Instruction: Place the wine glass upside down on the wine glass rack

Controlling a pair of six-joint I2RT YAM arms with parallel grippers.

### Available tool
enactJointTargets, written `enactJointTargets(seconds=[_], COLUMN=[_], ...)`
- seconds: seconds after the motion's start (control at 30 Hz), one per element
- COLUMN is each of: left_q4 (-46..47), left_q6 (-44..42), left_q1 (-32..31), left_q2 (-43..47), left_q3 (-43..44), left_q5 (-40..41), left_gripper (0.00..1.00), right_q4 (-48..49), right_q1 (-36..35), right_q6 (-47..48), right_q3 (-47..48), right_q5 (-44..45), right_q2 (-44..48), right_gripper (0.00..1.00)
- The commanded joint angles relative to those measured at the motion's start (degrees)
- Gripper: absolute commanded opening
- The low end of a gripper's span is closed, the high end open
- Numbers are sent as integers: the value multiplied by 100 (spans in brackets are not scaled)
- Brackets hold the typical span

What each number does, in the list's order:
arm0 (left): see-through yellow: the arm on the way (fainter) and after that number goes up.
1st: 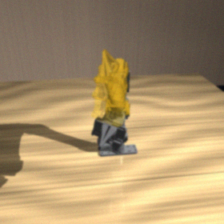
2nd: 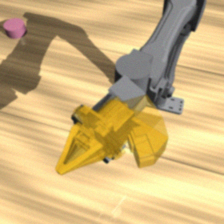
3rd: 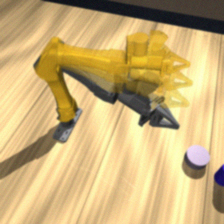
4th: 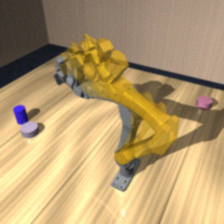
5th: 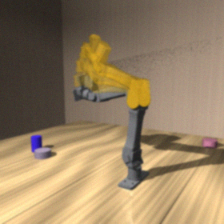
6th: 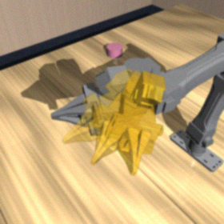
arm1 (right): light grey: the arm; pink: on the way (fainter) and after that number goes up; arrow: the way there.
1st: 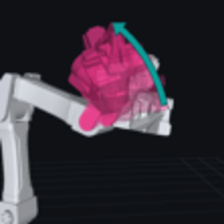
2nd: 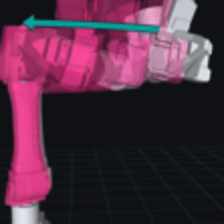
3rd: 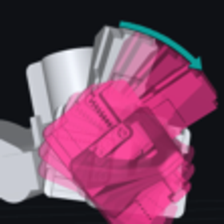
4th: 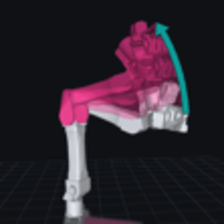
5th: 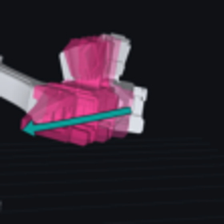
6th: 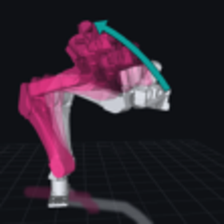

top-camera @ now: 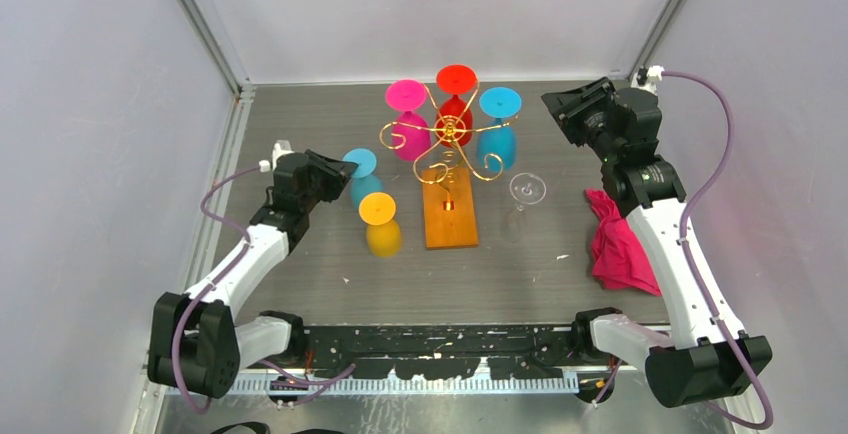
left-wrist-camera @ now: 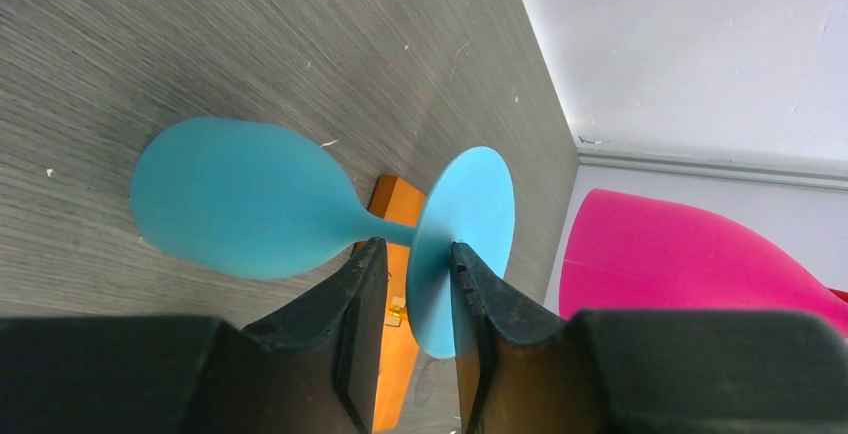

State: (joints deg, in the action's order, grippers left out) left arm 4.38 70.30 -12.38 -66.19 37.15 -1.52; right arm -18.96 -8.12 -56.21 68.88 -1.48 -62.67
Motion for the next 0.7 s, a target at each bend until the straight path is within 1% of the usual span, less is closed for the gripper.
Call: enactJointTargets(seconds=[0.0,0.17,0.2,0.27,0.37,0.53,0.6,0.67], left_q4=[307,347,371,413,554,910,1043,1153], left_q6=[3,20,30,42,45,107,107,122], left_q1=[-32,-27,-27,-35,-44,-93,-98,-98], left_q2=[252,316,330,348,359,359,350,300], left_q3=[-133,-155,-156,-169,-198,-295,-319,-295], left_q5=[73,108,269,364,471,636,646,598], left_gripper=[30,25,24,24,21,11,2,1], right_q4=[84,-7,-23,-43,-87,-175,-207,-228], right_q1=[21,20,21,15,16,18,19,20], right_q6=[51,87,91,101,108,140,153,152], right_q3=[155,212,221,233,273,335,343,343], right_q5=[121,121,121,302,345,364,387,392], right_q2=[45,67,63,66,73,76,91,102], right_gripper=[41,41,41,40,40,39,39,39])
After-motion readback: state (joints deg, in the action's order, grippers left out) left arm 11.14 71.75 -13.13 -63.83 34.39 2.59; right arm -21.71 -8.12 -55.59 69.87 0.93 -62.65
